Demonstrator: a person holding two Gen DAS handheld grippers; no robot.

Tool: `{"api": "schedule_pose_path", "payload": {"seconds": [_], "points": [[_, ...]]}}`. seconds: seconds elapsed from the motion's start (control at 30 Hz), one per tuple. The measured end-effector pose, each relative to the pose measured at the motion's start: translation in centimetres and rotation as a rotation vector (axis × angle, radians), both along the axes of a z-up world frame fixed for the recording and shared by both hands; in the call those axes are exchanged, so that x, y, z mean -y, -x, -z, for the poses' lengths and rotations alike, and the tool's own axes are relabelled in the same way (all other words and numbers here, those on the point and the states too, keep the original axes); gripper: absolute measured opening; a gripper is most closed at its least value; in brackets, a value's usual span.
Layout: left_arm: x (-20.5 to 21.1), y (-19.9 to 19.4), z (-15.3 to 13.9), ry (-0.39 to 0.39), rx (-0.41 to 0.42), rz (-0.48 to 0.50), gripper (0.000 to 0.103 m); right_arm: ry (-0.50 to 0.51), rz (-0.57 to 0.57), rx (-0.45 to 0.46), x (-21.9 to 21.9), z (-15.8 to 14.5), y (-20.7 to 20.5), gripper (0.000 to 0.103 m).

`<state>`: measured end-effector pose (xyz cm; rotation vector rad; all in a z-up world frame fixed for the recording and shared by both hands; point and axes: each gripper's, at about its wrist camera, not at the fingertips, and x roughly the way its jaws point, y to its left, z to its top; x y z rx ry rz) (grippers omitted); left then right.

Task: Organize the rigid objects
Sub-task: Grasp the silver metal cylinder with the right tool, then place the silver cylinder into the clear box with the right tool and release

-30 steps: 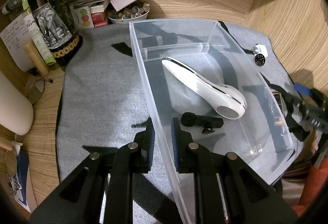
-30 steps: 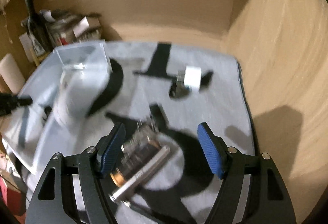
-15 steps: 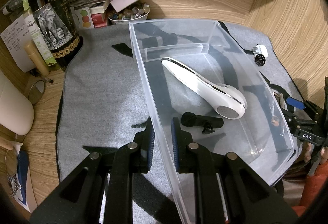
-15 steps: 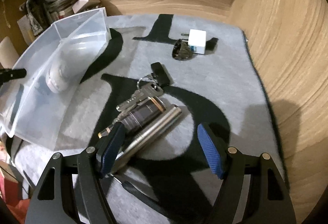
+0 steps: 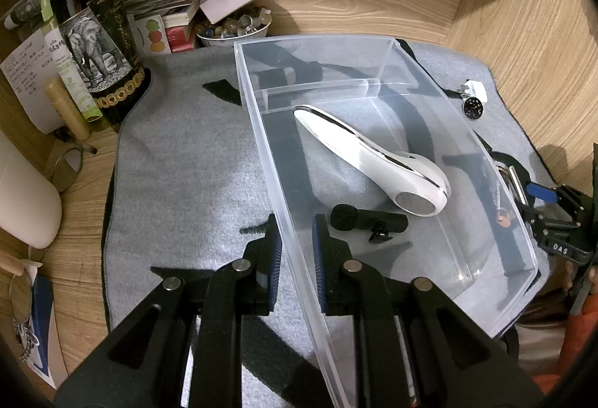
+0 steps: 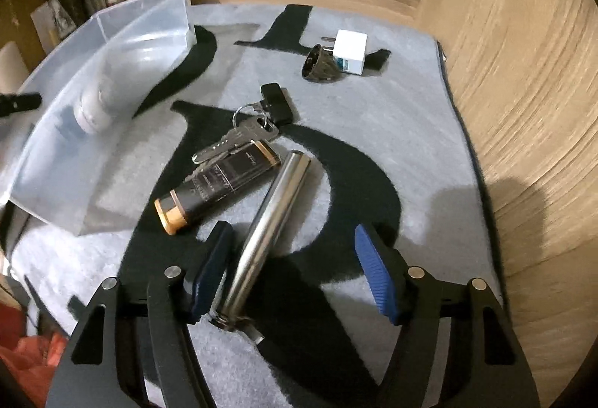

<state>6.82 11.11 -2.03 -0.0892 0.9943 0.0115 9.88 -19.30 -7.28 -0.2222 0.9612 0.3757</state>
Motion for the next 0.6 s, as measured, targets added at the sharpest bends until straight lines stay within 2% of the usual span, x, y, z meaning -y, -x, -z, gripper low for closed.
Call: {"api": "schedule_pose_path", "payload": {"seconds": [0.17,0.23,0.33,0.6], "points": [[0.0,0.0,0.0,0.001,0.0,-0.001,0.015,-0.015,-0.019,0.031,-0.6,-0.1,0.2,0.025],[0.0,0.0,0.1,0.003,0.001,-0.002,0.015,-0.024,-0.003,0.044,-0.7,-0.2,0.1,0.016],[0.0,0.1,0.1,0.002,0.001,-0.003,0.015,-0.072,0.014,0.044,-0.4,-0.6,-0.3,0.014],[0.0,0.1,0.1,0.002,0.002,-0.002,0.015,-0.134,0.015,0.152,-0.9,-4.3,-0.2,0.014]]}}
